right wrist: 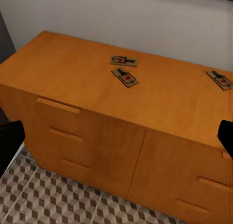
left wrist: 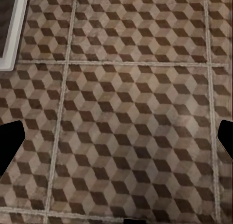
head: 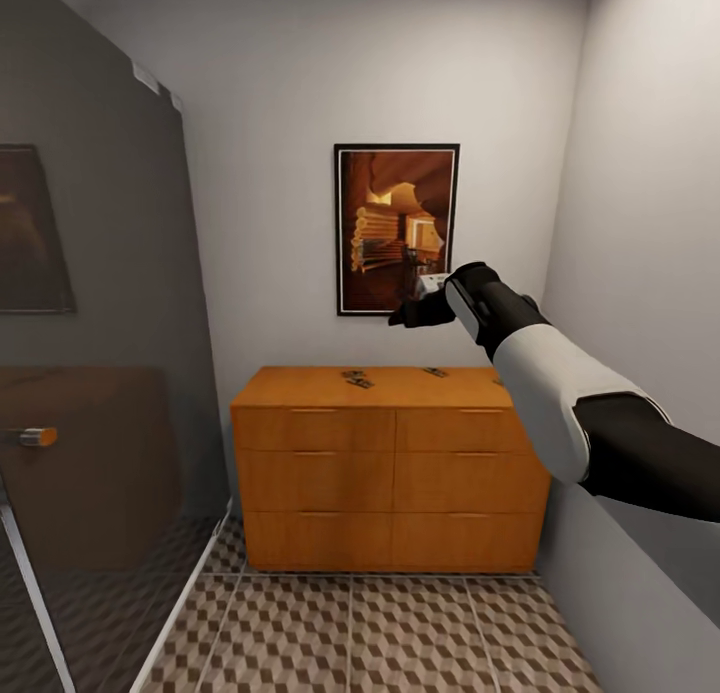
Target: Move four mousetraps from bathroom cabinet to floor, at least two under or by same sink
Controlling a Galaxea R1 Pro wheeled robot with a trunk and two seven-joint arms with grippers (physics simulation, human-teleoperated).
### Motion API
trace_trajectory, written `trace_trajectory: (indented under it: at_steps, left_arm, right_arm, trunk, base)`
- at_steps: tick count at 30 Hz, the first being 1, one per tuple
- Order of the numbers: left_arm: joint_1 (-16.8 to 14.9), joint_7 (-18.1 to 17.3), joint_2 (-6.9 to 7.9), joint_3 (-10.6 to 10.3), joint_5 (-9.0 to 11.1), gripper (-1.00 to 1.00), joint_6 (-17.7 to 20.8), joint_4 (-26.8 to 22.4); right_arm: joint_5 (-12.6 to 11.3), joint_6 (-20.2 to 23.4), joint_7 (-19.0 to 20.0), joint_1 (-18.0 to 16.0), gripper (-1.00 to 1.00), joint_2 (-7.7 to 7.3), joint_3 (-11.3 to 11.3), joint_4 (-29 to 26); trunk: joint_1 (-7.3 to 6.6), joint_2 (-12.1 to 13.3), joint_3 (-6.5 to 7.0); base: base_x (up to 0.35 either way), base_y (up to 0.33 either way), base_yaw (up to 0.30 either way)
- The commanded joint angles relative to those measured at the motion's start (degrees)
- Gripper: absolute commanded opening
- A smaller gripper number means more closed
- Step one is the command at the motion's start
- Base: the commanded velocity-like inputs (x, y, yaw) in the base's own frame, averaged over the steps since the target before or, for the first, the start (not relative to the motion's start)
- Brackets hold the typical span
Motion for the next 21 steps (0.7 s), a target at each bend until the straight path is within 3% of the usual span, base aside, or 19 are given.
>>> trace_trajectory:
  at_steps: [1, 10, 21]
  left_arm:
    - [0.0, 0.1, -0.01, 0.0, 0.0, 1.00, -0.2, 0.0]
    - [0.0, 0.1, -0.01, 0.0, 0.0, 1.00, -0.2, 0.0]
    - [0.0, 0.1, -0.01, 0.0, 0.0, 1.00, -0.2, 0.0]
  right_arm:
    - [0.5, 0.2, 0.4, 0.0, 1.00, -0.02, 0.2, -0.1]
    - [0.6, -0.3, 0.4, 0.0, 1.00, 0.11, 0.2, 1.1]
    - [2.1, -5.0, 0.4, 0.0, 1.00, 0.41, 0.2, 5.9]
  trunk:
    - [0.01, 0.0, -0.08]
    - [0.01, 0.0, -0.08]
    - [0.01, 0.0, -0.08]
  base:
    - [0.203, -0.117, 0.000]
    - [0.204, -0.060, 0.000]
    - [0.193, -0.005, 0.000]
